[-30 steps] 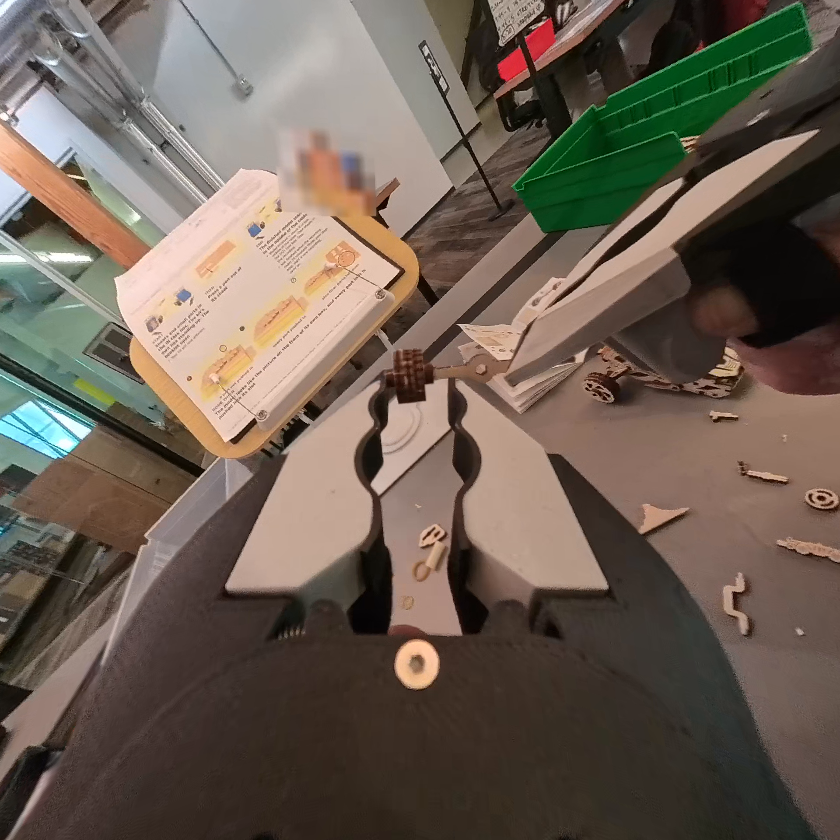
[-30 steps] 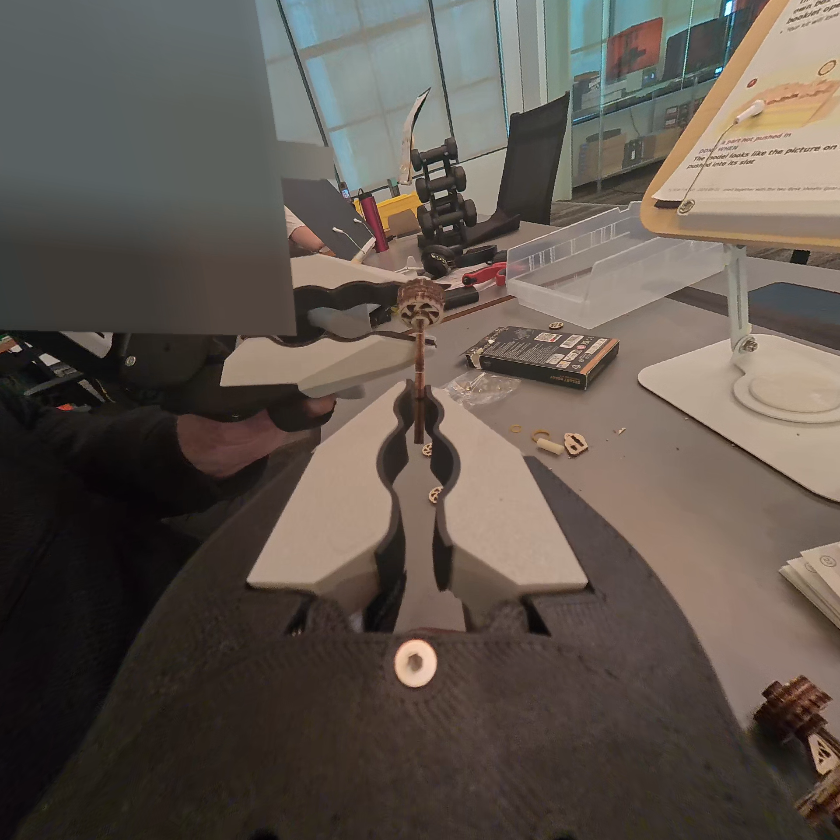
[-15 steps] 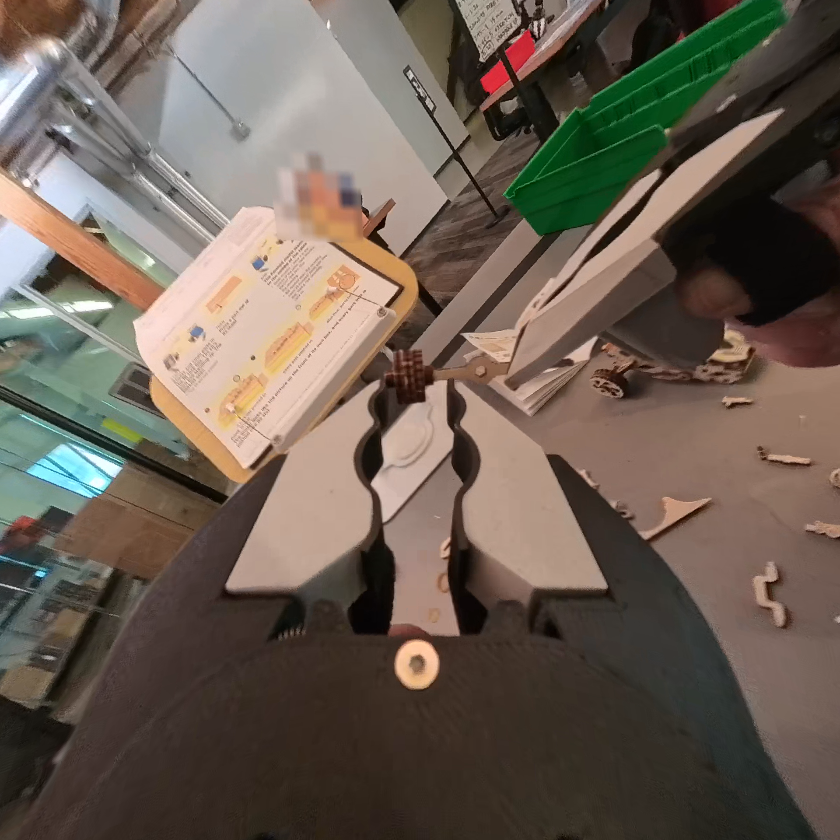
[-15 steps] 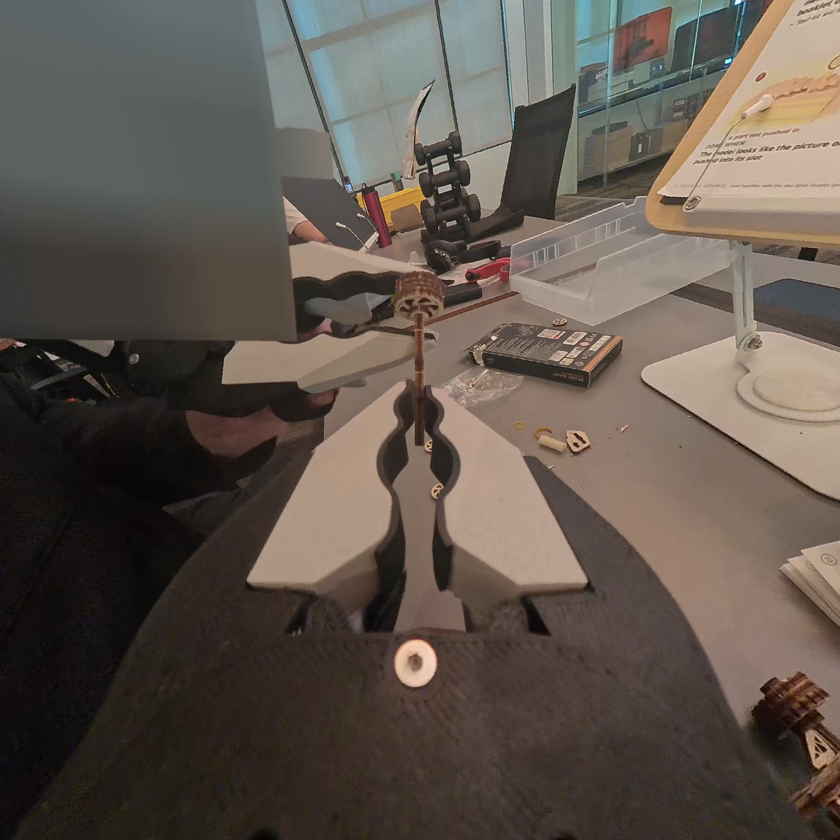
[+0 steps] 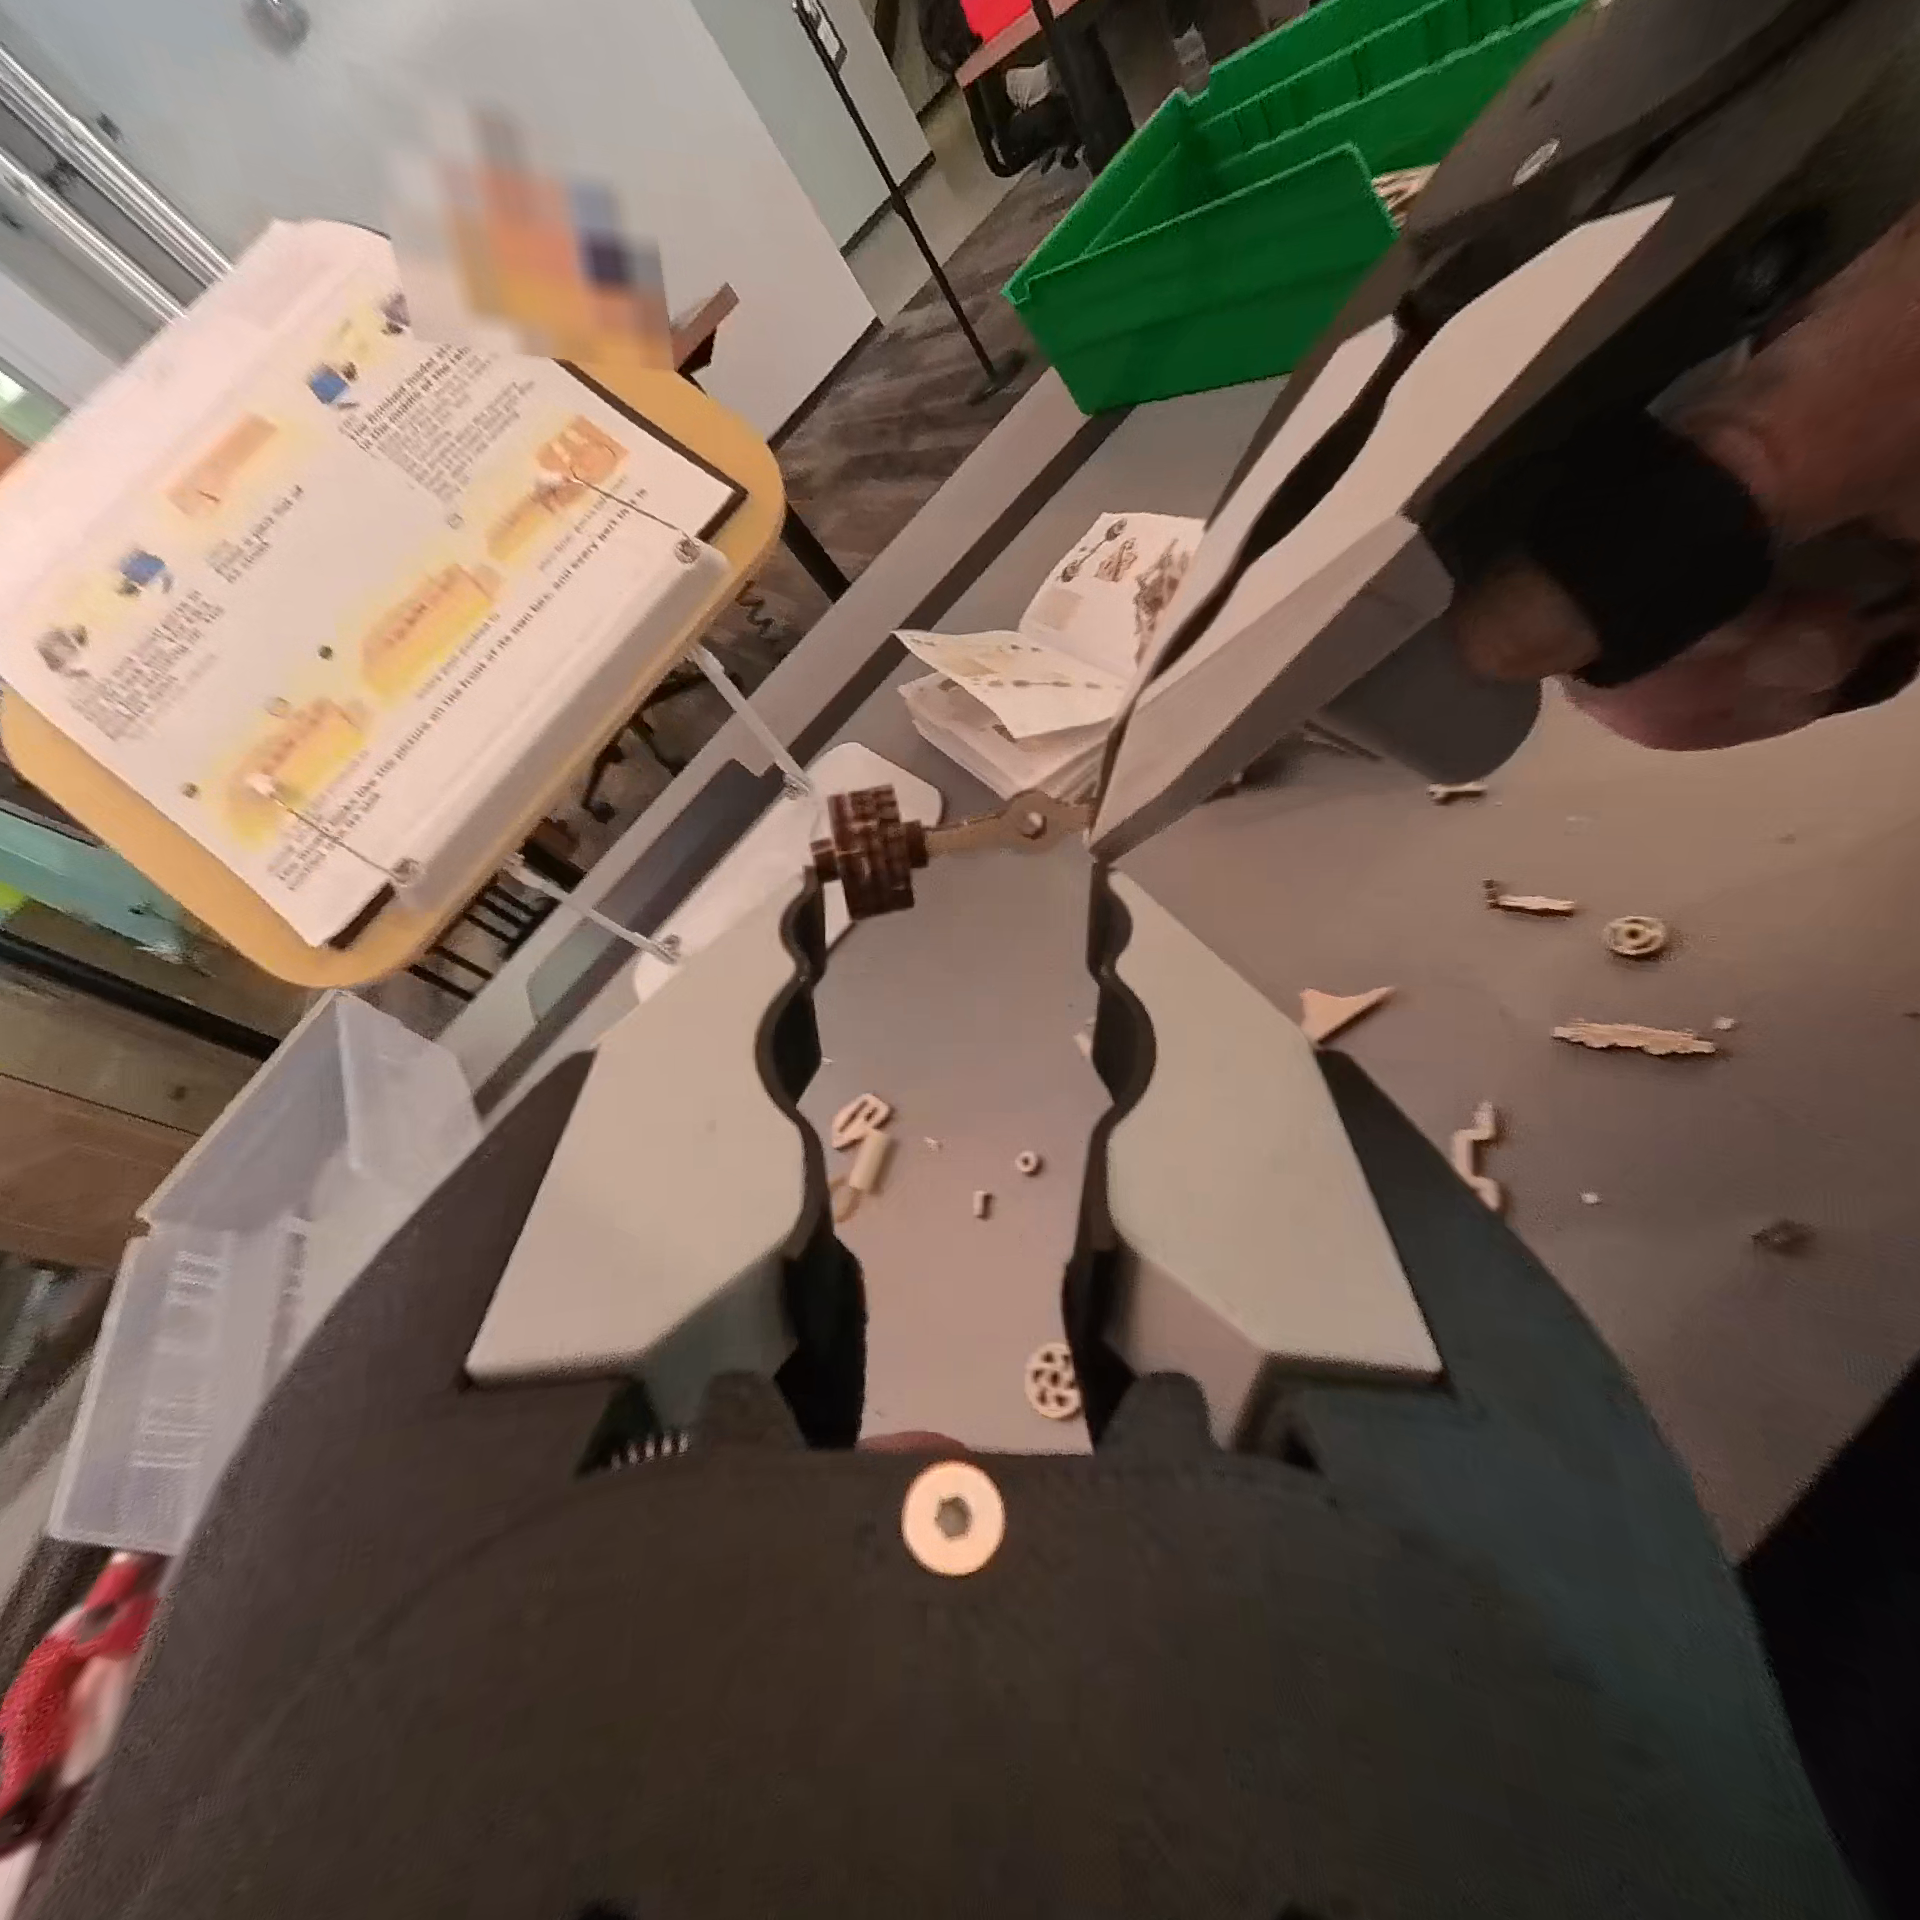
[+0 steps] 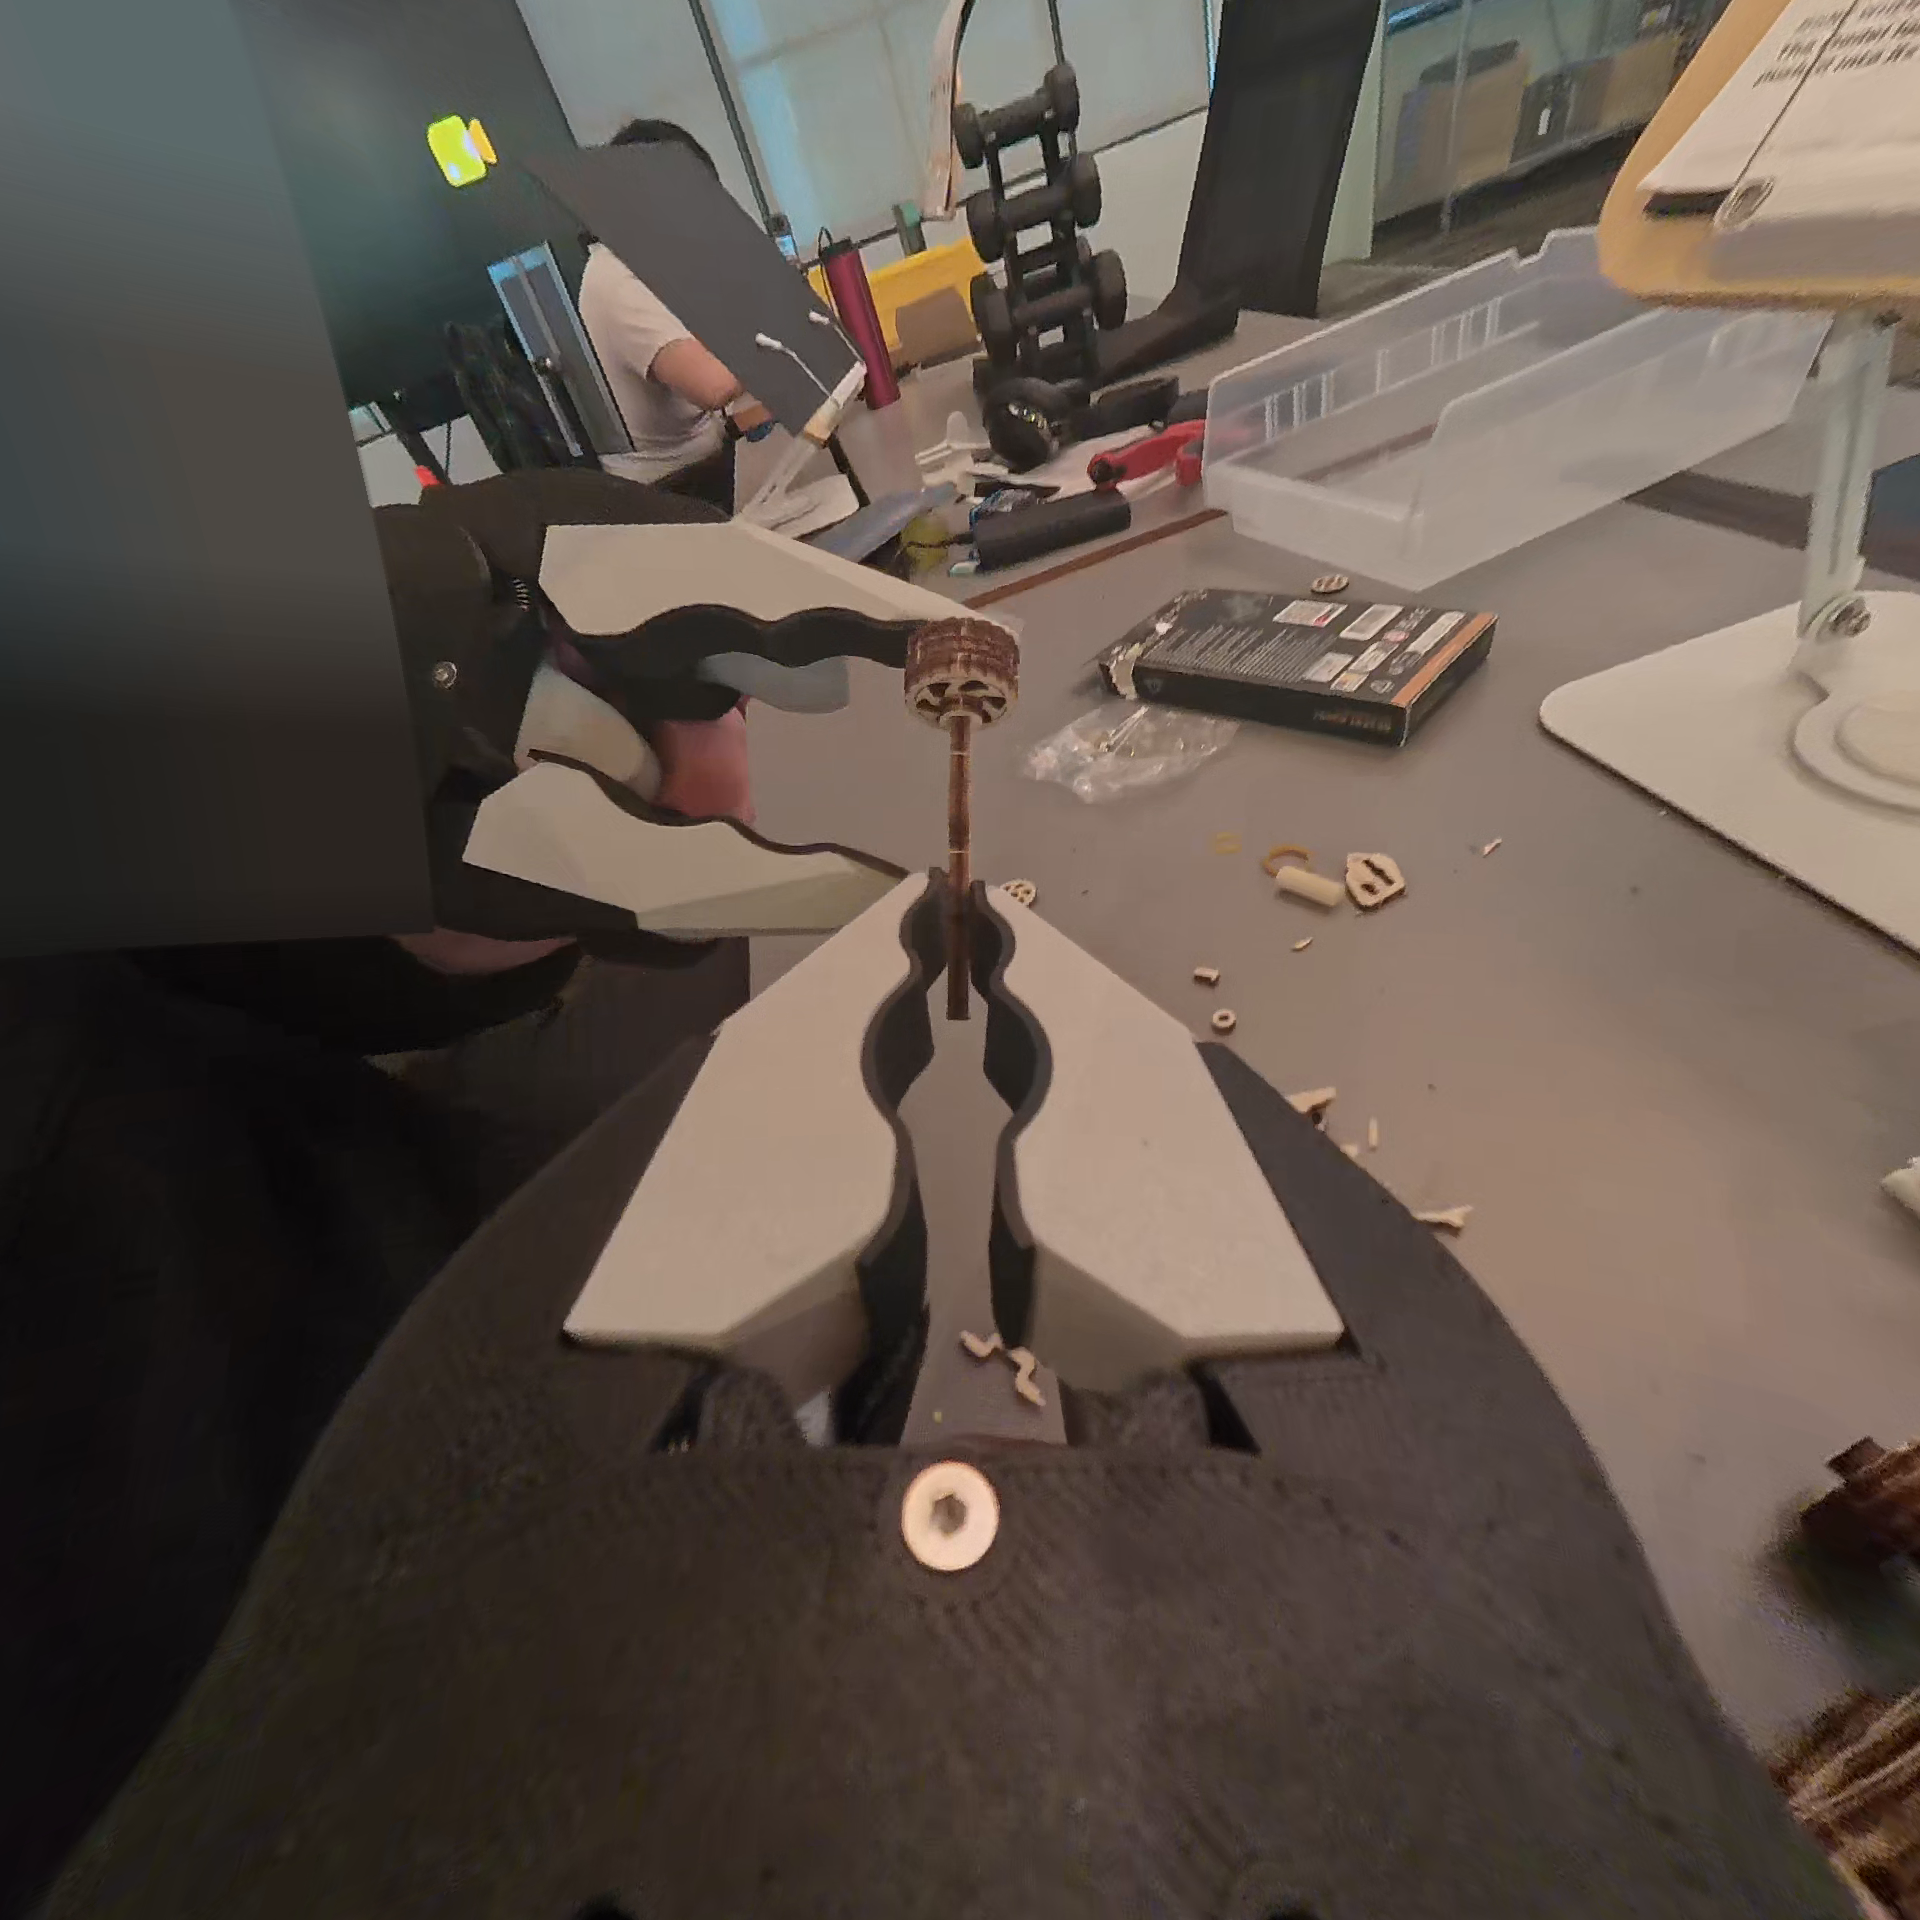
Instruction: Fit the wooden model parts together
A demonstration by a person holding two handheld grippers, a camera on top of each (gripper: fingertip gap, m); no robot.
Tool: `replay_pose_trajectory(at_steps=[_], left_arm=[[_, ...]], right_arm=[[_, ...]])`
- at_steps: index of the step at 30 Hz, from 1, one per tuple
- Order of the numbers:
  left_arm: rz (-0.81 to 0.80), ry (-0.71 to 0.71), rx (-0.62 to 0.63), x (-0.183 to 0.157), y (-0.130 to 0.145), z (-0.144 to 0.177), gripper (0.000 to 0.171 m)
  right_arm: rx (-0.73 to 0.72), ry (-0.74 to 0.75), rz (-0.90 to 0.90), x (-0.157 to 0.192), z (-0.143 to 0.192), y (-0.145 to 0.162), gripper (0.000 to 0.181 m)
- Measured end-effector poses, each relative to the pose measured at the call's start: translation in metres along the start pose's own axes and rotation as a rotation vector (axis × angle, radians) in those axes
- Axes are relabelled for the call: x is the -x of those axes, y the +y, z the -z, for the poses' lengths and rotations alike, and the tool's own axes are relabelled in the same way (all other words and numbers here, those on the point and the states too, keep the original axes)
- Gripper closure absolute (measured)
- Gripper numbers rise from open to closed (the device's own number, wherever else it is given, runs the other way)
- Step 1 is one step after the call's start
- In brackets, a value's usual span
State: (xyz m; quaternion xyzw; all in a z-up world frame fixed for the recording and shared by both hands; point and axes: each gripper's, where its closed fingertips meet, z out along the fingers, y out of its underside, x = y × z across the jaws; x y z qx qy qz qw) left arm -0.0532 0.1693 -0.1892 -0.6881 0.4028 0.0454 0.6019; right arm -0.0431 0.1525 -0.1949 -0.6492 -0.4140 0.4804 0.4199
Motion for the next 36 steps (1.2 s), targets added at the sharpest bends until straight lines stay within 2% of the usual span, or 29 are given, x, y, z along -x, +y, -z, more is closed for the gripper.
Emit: replay_pose_trajectory(at_steps=[5, 11, 14, 19, 25, 29, 36], left_arm=[[0.001, 0.04, 0.002, -0.023, 0.003, -0.004, 0.129], [0.067, 0.142, 0.015, -0.052, 0.005, -0.013, 0.124], [0.145, 0.159, 0.0, -0.052, 0.006, -0.015, 0.117], [0.114, 0.128, -0.033, -0.048, 0.0, -0.012, 0.123], [0.145, 0.155, -0.023, -0.05, 0.002, -0.014, 0.13], [0.057, 0.122, -0.02, -0.05, 0.001, -0.013, 0.131], [-0.174, 0.089, 0.081, -0.051, 0.016, -0.015, 0.135]], right_arm=[[0.04, 0.015, -0.043, 0.002, 0.013, 0.022, 0.181], [0.077, 0.044, -0.107, 0.001, 0.032, 0.046, 0.181], [0.067, 0.045, -0.124, -0.002, 0.034, 0.046, 0.181], [0.062, 0.027, -0.151, -0.002, 0.032, 0.048, 0.181], [0.052, 0.034, -0.148, -0.004, 0.031, 0.046, 0.181], [0.055, 0.037, -0.139, -0.004, 0.031, 0.046, 0.181], [0.097, 0.043, -0.143, -0.005, 0.03, 0.051, 0.181]])
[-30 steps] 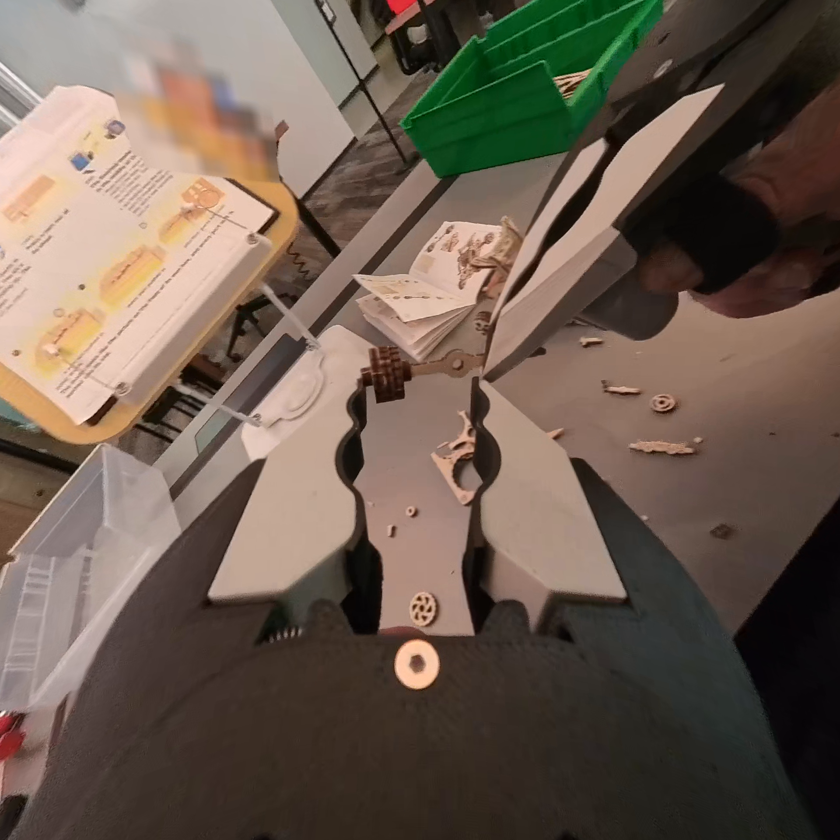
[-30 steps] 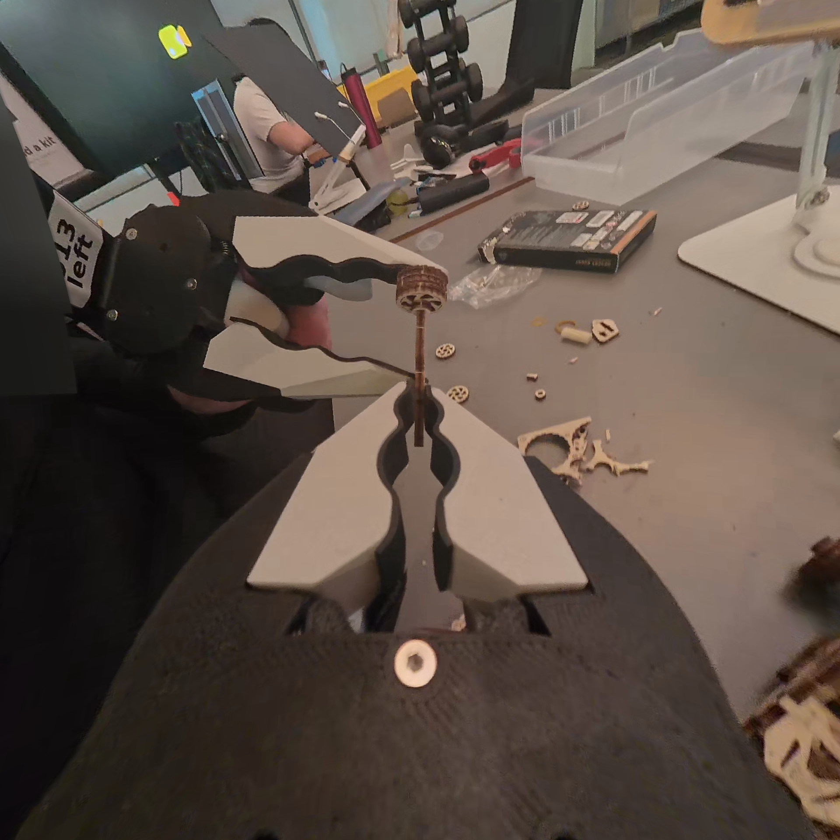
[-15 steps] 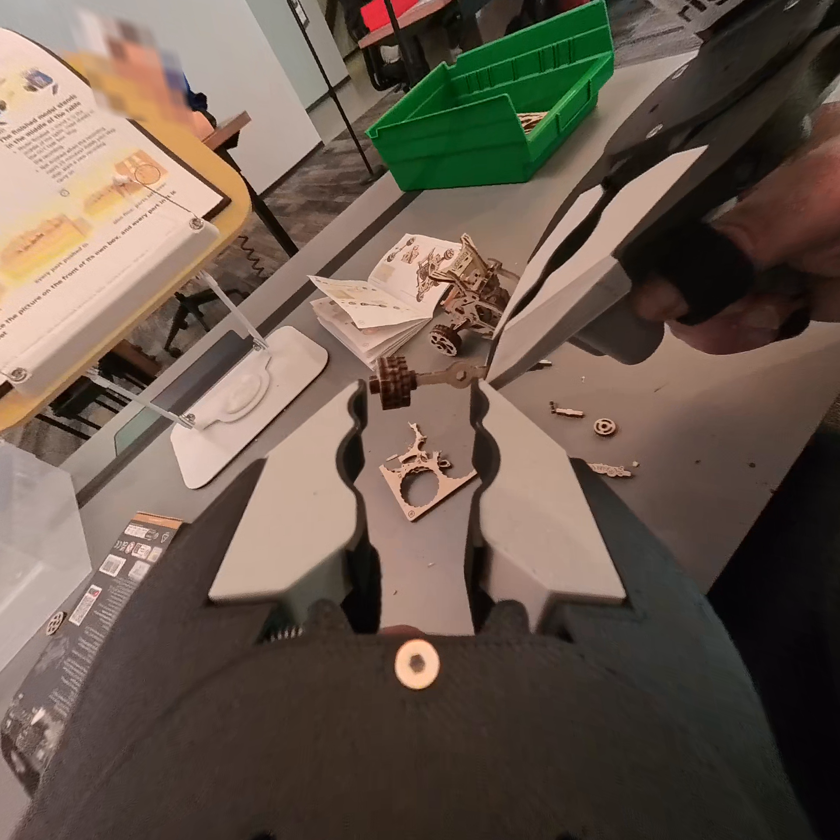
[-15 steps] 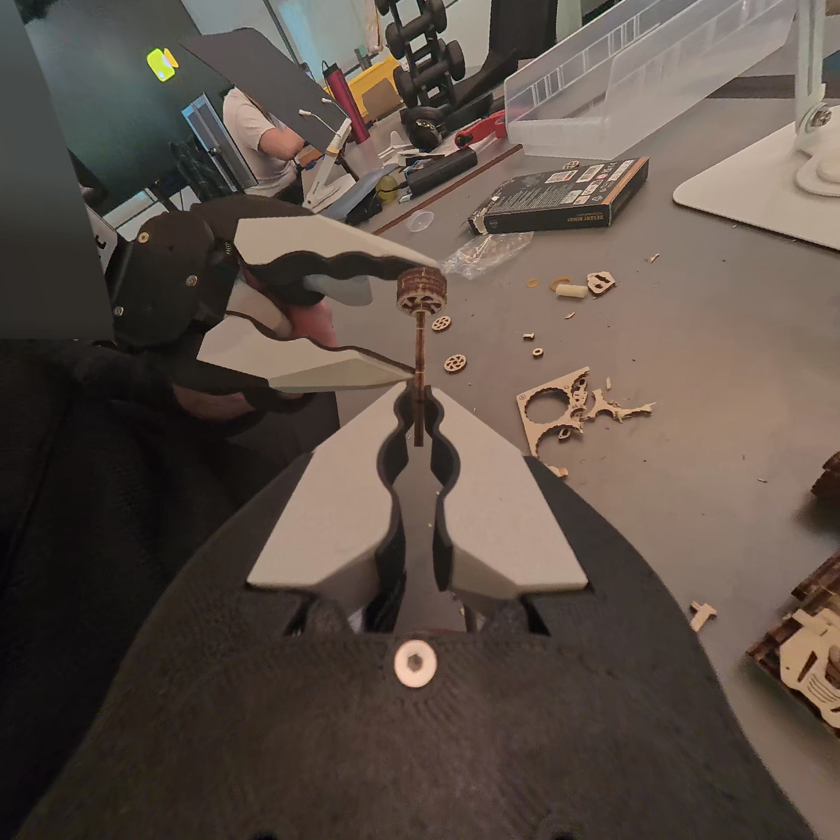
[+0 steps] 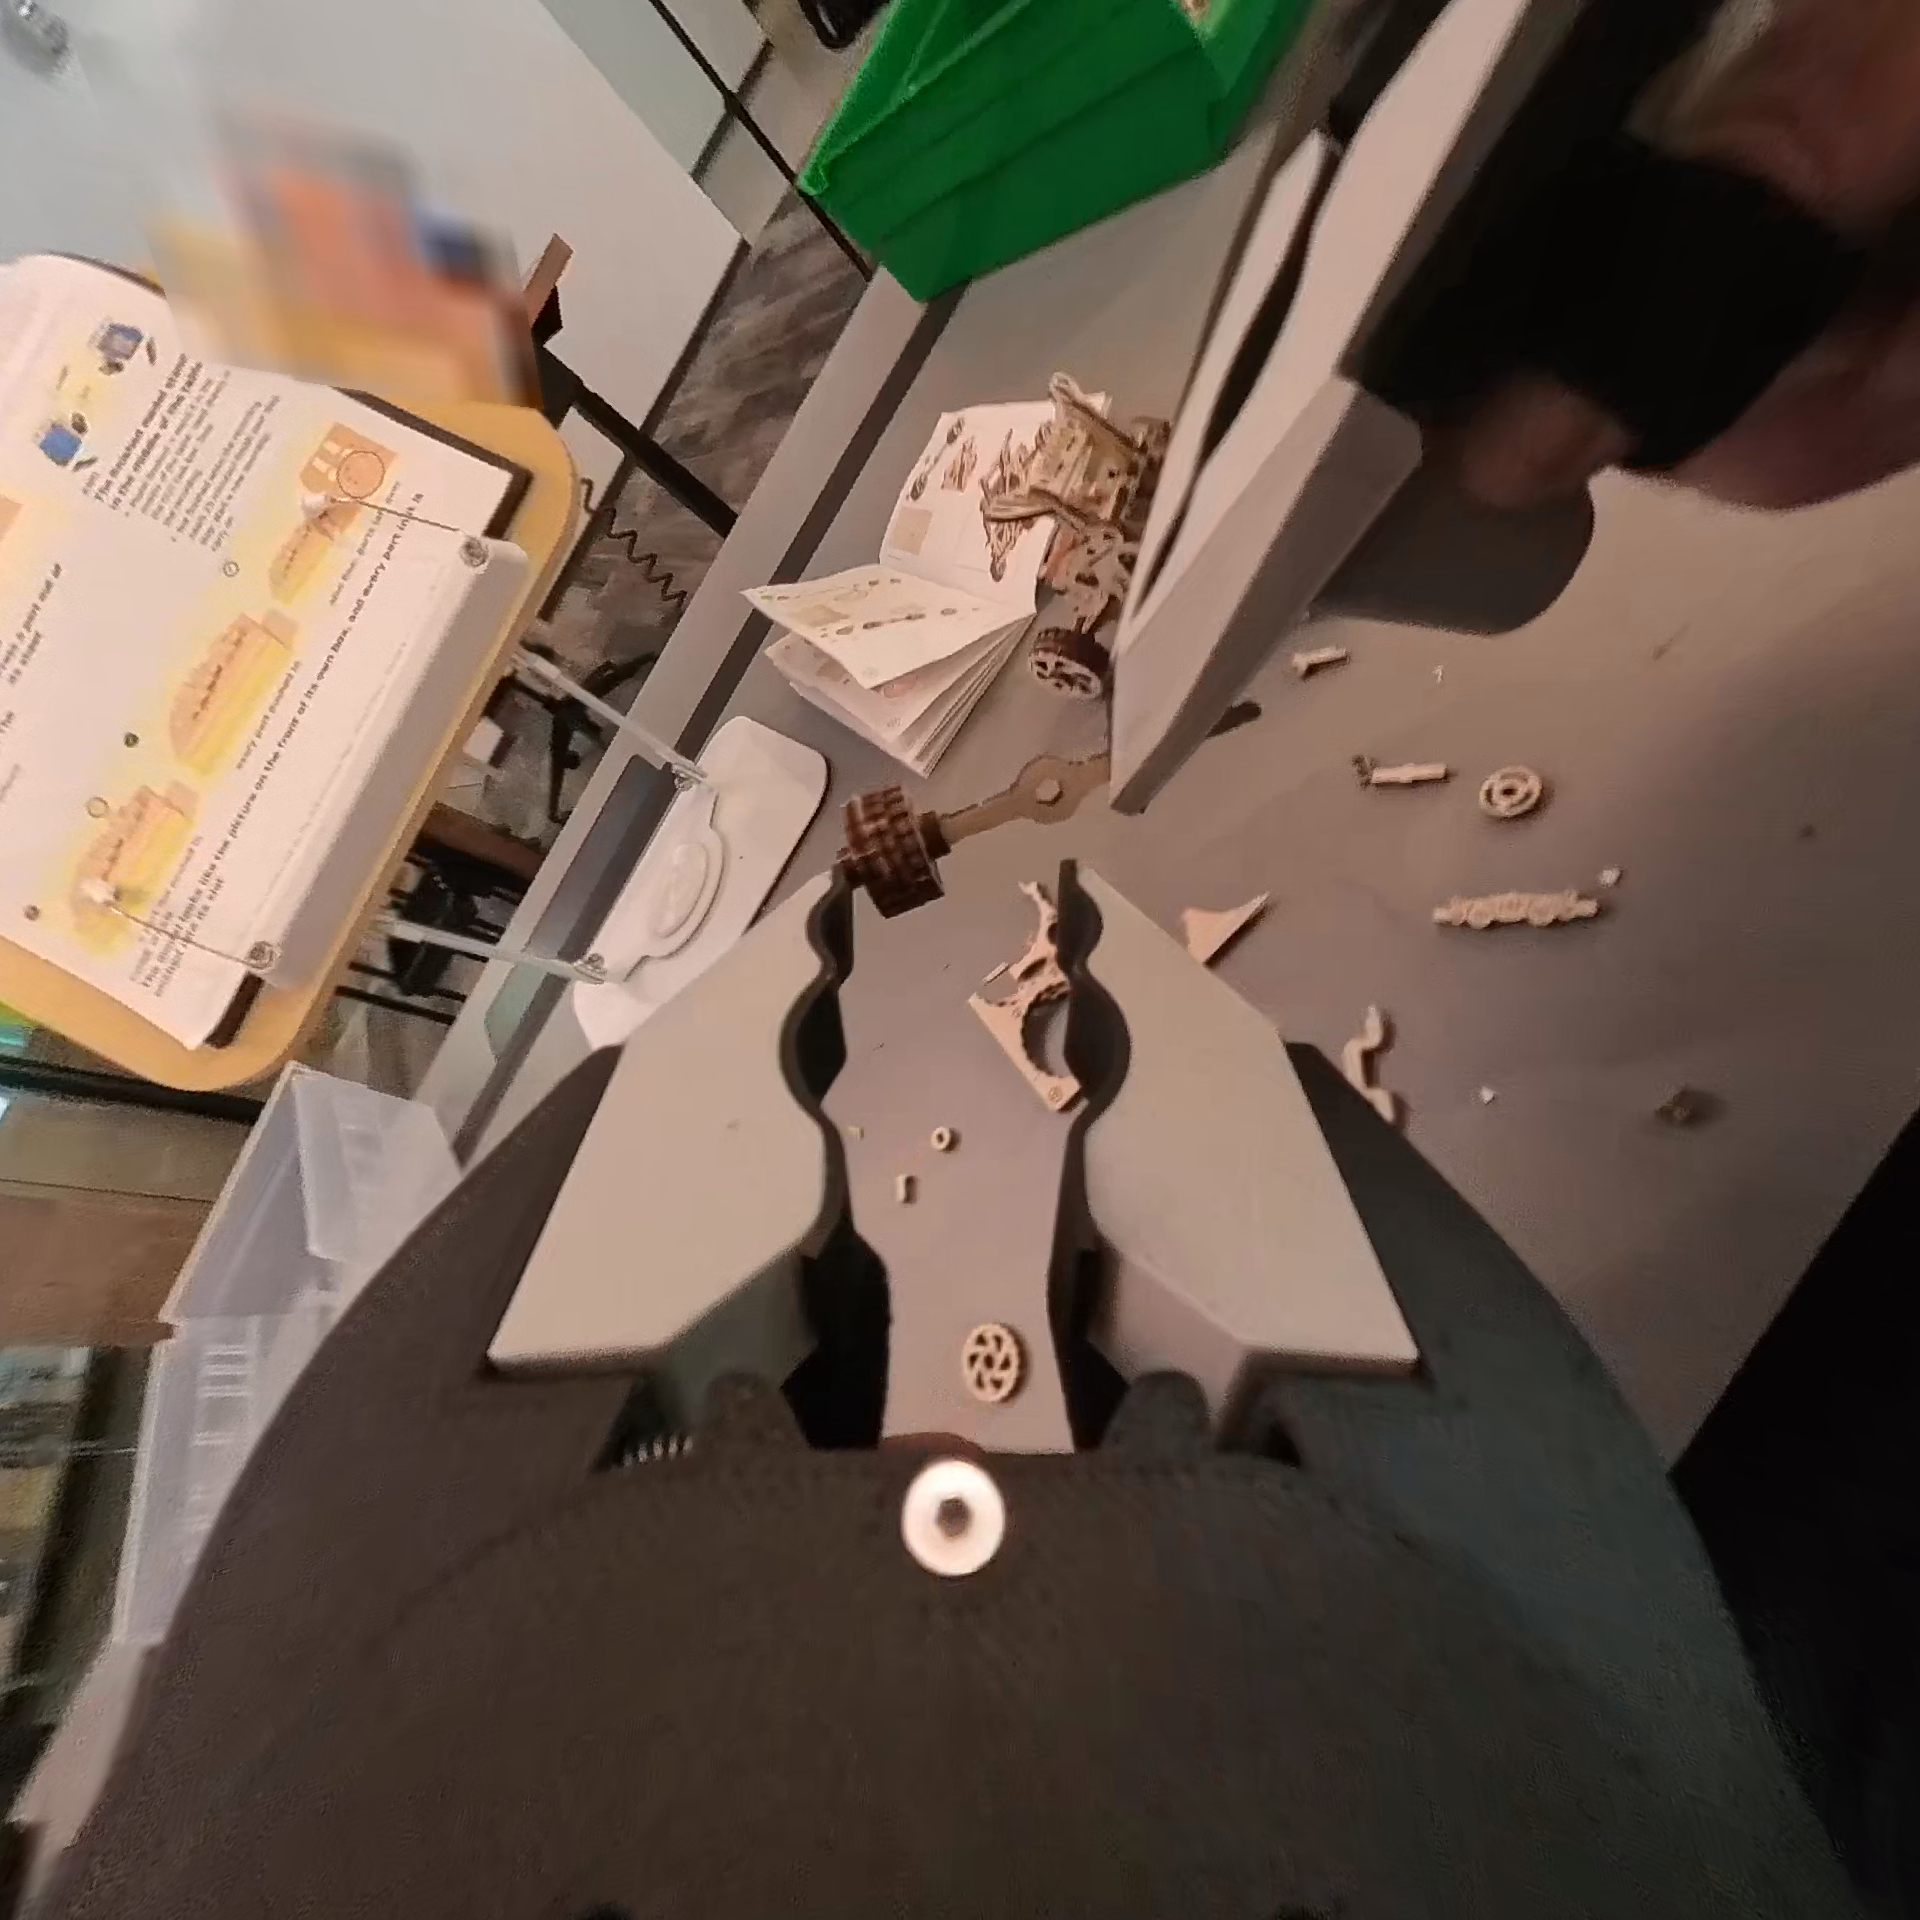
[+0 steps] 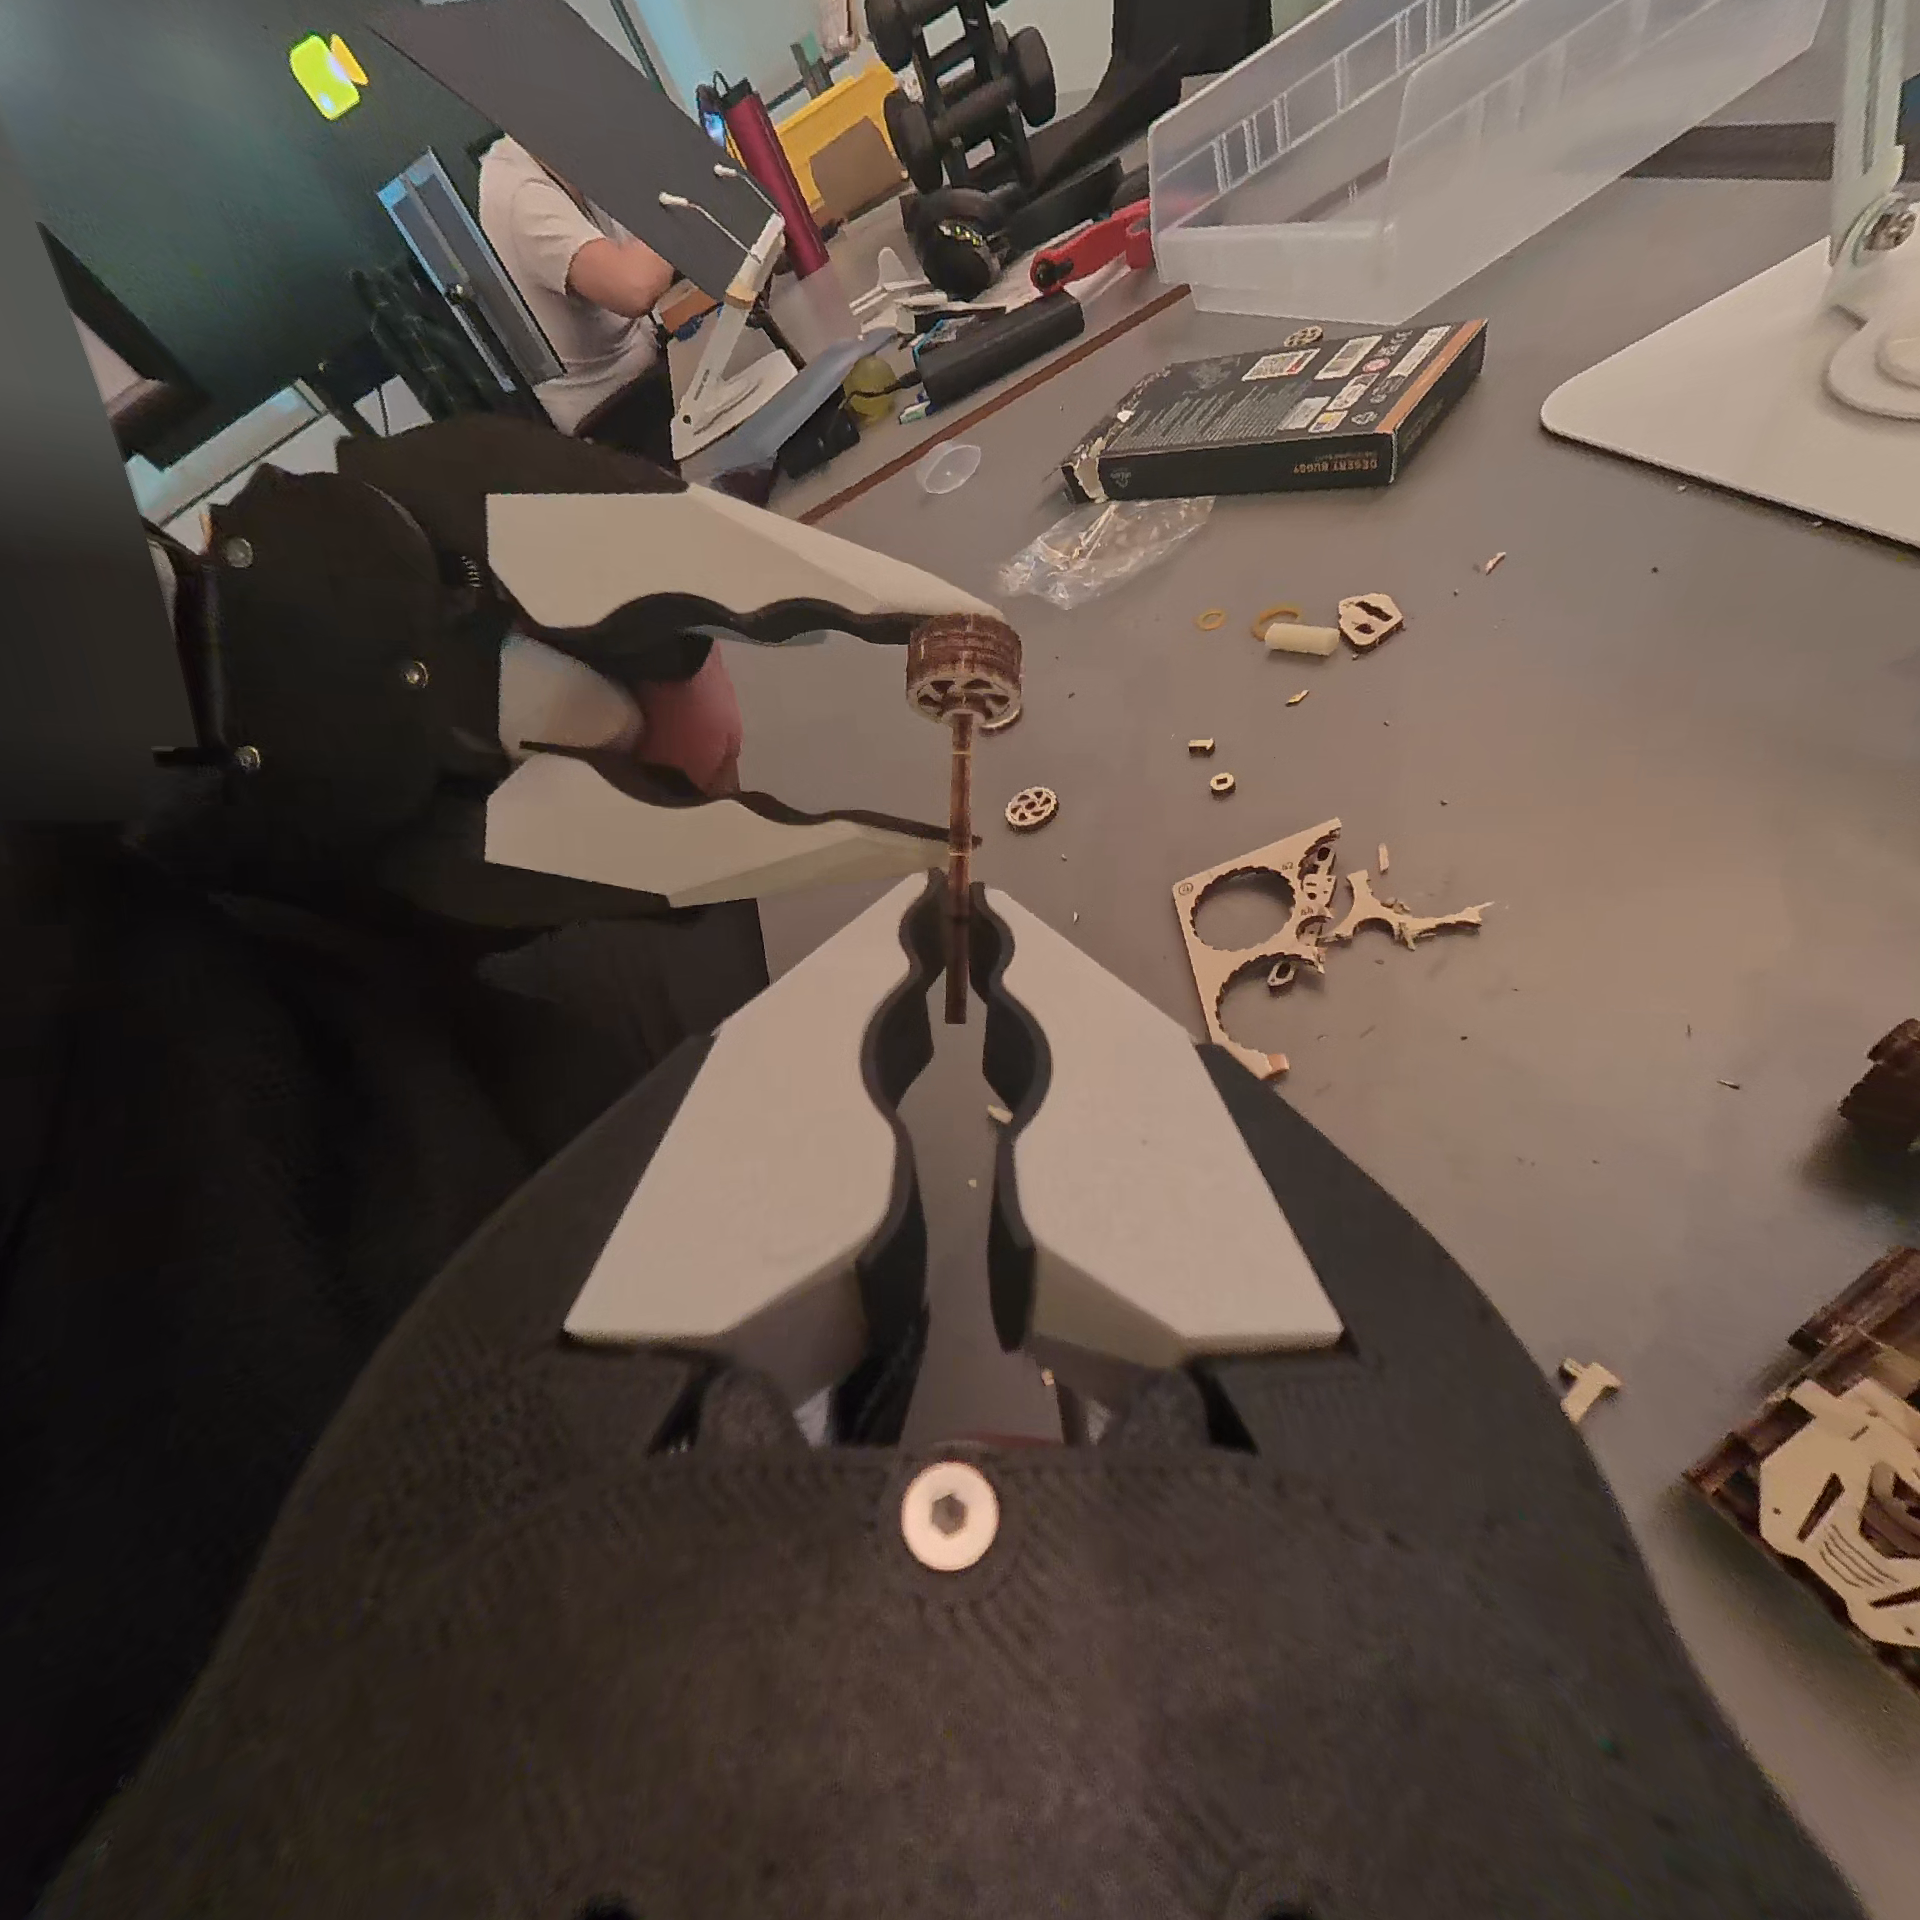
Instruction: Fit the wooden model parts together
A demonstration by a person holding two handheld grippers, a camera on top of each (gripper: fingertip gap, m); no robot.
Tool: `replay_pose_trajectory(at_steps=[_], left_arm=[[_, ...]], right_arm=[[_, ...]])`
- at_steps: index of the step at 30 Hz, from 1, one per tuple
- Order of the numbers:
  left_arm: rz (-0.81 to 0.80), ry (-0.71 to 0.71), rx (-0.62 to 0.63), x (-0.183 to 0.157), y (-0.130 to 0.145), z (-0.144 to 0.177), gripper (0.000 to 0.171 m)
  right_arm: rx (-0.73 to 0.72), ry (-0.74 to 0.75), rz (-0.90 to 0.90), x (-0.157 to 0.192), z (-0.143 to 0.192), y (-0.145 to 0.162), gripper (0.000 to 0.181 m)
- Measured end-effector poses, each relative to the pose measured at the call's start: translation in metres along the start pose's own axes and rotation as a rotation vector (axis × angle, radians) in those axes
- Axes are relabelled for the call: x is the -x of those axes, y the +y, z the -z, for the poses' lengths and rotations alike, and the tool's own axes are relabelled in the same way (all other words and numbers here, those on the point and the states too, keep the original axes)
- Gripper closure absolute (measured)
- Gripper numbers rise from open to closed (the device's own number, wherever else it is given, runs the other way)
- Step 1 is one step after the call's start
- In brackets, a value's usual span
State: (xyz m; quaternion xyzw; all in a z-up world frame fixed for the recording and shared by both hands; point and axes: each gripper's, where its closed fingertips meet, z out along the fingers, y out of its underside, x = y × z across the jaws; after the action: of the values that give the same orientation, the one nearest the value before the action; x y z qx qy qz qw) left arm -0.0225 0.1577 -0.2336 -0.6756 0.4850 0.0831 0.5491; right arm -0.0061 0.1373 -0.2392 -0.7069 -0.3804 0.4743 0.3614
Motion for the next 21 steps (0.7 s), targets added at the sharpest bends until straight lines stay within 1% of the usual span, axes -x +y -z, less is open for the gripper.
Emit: replay_pose_trajectory(at_steps=[2, 6, 7, 8, 10, 11, 13, 15, 17, 18, 21], left_arm=[[-0.056, 0.006, 0.03, -0.002, 0.004, -0.001, 0.136], [-0.082, 0.047, 0.058, -0.007, 0.011, -0.002, 0.136], [-0.061, 0.064, 0.053, -0.01, 0.012, -0.002, 0.135], [-0.018, 0.087, 0.048, -0.012, 0.014, -0.002, 0.137], [0.145, 0.15, 0.037, -0.019, 0.02, -0.002, 0.141], [0.191, 0.152, 0.036, -0.022, 0.024, -0.002, 0.14], [0.301, 0.179, 0.032, -0.03, 0.03, -0.005, 0.131], [0.36, 0.16, 0.019, -0.028, 0.033, -0.006, 0.131], [0.392, 0.152, 0.016, -0.025, 0.035, -0.007, 0.133], [0.391, 0.148, 0.007, -0.024, 0.034, -0.007, 0.136], [0.354, 0.139, 0.007, -0.023, 0.035, -0.008, 0.137]], right_arm=[[0.008, 0.005, -0.001, -0.002, 0.0, 0.001, 0.181], [0.054, -0.002, -0.003, -0.004, -0.002, 0.009, 0.181], [0.065, -0.005, 0.0, -0.004, -0.003, 0.011, 0.181], [0.089, -0.013, 0.003, -0.004, -0.005, 0.015, 0.181], [0.152, -0.04, -0.023, -0.006, -0.011, 0.029, 0.181], [0.156, -0.052, -0.038, -0.006, -0.014, 0.034, 0.181], [0.162, -0.061, -0.048, -0.006, -0.019, 0.039, 0.181], [0.16, -0.066, -0.058, -0.007, -0.022, 0.04, 0.181], [0.146, -0.065, -0.066, -0.008, -0.024, 0.037, 0.181], [0.142, -0.065, -0.066, -0.008, -0.024, 0.036, 0.181], [0.153, -0.058, -0.062, -0.009, -0.025, 0.037, 0.181]])
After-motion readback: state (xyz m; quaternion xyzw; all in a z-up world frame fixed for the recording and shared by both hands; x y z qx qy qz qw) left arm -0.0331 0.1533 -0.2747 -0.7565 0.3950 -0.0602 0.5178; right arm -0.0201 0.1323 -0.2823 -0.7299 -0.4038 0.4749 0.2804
